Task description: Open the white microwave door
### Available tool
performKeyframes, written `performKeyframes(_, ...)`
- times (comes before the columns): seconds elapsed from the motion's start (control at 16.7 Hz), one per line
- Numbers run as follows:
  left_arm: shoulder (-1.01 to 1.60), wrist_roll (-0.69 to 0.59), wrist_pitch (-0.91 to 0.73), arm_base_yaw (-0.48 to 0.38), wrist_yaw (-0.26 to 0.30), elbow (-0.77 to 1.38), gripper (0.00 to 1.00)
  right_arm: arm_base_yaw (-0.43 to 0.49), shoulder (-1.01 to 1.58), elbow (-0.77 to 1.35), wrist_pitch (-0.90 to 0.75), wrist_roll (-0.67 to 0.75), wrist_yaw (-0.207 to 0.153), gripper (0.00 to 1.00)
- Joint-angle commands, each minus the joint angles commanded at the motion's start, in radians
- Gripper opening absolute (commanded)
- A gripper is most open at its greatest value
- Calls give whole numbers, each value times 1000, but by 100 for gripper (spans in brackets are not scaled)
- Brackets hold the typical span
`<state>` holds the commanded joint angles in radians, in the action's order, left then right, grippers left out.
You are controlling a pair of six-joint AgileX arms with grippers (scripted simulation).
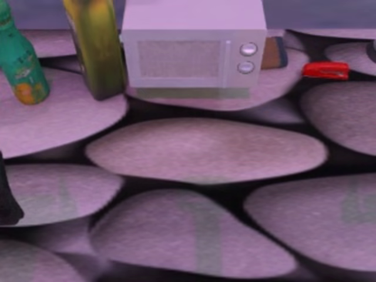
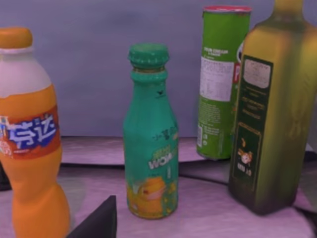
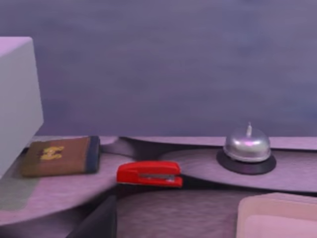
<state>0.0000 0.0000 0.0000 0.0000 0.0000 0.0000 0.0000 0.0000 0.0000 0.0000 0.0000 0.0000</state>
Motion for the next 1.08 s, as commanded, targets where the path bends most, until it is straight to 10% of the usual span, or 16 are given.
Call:
performKeyframes(0.42,152,-34,-19,-84,-75,135,100,0,0,0,0,0,0,100)
performKeyframes(1.08,1224,-280,-39,-522,-465,927,100,0,0,0,0,0,0,100)
